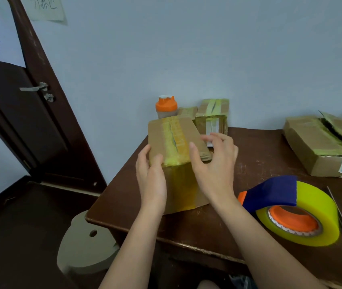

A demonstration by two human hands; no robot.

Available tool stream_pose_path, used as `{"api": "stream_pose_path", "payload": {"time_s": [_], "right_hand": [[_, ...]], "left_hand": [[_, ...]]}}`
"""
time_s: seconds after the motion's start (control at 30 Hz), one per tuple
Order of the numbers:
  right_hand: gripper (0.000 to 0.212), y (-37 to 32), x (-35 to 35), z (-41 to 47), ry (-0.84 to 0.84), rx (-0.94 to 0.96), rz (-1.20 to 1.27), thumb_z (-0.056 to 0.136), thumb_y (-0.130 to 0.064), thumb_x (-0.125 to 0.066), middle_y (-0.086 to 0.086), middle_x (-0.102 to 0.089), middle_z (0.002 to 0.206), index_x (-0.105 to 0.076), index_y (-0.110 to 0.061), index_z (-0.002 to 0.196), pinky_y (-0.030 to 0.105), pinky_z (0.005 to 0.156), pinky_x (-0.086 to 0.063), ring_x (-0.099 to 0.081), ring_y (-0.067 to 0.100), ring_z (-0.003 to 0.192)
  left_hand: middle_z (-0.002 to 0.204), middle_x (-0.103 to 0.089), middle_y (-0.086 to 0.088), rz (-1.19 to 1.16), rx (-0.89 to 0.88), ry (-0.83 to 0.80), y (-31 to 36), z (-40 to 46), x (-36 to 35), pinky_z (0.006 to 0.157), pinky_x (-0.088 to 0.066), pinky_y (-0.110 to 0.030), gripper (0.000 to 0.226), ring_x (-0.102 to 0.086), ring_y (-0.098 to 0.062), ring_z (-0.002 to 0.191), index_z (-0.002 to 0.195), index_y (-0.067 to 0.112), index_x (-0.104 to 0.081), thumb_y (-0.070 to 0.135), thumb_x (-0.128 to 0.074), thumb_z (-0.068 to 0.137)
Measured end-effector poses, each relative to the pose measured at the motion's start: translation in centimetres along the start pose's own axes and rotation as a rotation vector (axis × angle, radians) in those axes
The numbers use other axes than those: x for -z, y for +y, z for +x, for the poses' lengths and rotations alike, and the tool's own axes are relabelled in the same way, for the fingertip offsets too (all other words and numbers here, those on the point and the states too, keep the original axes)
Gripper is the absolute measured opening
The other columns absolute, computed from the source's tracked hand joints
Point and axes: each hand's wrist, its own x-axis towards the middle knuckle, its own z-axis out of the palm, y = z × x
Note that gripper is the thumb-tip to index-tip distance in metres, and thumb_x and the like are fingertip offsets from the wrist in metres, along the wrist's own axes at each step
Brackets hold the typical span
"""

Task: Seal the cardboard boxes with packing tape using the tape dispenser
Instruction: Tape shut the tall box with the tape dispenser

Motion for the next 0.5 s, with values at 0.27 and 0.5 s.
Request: {"api": "stream_pose_path", "payload": {"time_s": [0.27,0.5], "right_hand": [[0.051,0.6,-1.1,-0.2,-0.028,-0.041,0.007,0.095,-0.035,-0.055,0.003,-0.061,0.132,-0.049,-0.013,0.141,0.043,0.097,-0.049,-0.062,0.021,0.111],[0.039,1.5,0.4,0.2,-0.082,0.002,-0.091,0.103,-0.018,-0.036,-0.012,-0.048,0.051,-0.054,-0.012,0.137,0.013,0.047,-0.035,-0.048,0.008,0.043]], "left_hand": [[0.101,-0.047,0.030,0.201,-0.117,0.155,-1.0,-1.2,-1.6,0.069,-0.033,0.006,0.046,-0.040,0.039,0.077,0.144,0.021,-0.045,0.034,-0.050,0.100],[0.115,-0.060,0.012,0.314,-0.167,0.158,-0.5,-0.6,-1.1,0.085,-0.033,-0.007,0.041,-0.050,0.012,0.094,0.140,0.016,-0.052,0.025,-0.031,0.106]]}}
